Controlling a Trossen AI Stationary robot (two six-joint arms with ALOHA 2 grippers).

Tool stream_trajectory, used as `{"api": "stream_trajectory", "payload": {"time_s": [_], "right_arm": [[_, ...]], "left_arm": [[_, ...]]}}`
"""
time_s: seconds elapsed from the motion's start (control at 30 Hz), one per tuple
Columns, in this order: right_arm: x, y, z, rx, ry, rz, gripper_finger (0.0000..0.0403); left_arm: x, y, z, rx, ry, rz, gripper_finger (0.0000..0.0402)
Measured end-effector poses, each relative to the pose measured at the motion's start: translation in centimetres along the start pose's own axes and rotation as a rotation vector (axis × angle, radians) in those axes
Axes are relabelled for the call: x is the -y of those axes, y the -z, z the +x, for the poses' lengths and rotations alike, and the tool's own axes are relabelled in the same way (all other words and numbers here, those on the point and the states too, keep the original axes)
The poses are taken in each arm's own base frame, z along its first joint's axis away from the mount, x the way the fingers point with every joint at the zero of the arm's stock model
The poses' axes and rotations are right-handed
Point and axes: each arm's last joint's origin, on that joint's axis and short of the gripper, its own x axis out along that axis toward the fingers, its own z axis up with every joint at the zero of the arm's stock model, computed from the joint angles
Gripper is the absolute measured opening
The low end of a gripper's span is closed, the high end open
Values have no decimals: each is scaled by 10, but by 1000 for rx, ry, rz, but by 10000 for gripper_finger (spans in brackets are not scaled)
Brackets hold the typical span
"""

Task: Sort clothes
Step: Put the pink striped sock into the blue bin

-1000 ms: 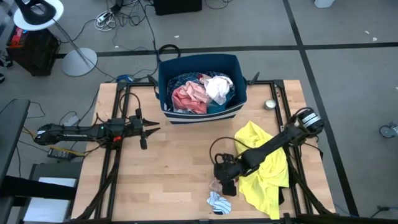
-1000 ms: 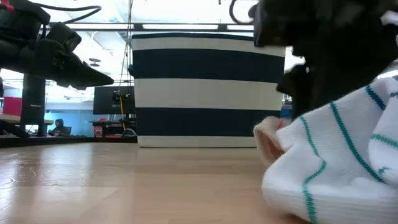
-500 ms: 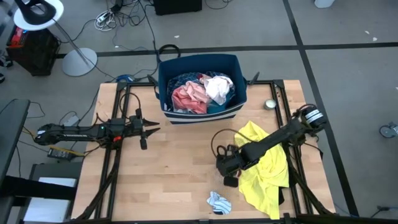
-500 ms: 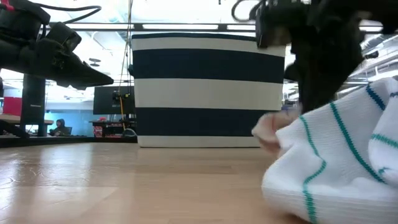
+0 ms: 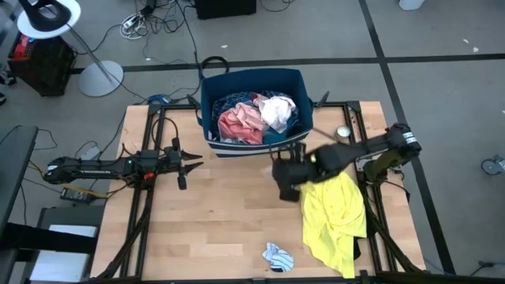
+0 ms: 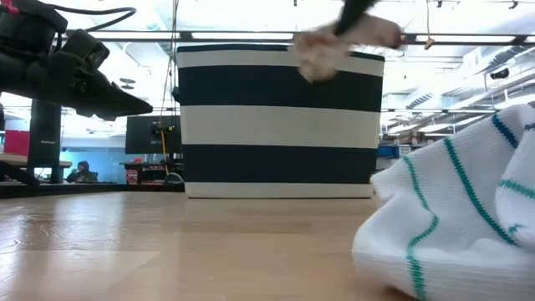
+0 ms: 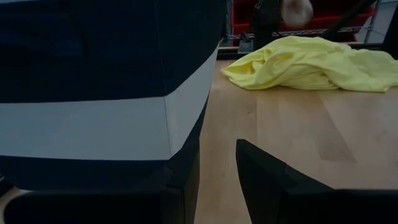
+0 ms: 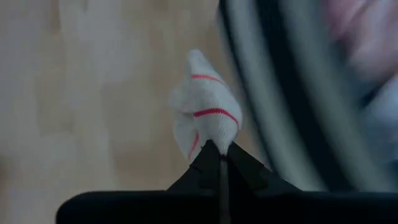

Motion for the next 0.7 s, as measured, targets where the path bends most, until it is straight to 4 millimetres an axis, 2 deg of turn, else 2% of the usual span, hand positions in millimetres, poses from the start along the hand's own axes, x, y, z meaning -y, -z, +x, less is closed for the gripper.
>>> {"api": "stream_trajectory", "payload": {"time_s": [0.23,0.37,0.47,0.7], "right_arm": [[67,-54,-29,279,105,8,5],[103,-74,-33,423,162,30,5],[125,-85,-23,483,163,37,5],[159,-99,26,466,201,113,17]], "left_arm": [[0,0,0,2,0,0,110],[0,0,0,2,-2,6,110],[0,0,0,2,-2,24,110],[0,0,0,2,-3,26,110]]}}
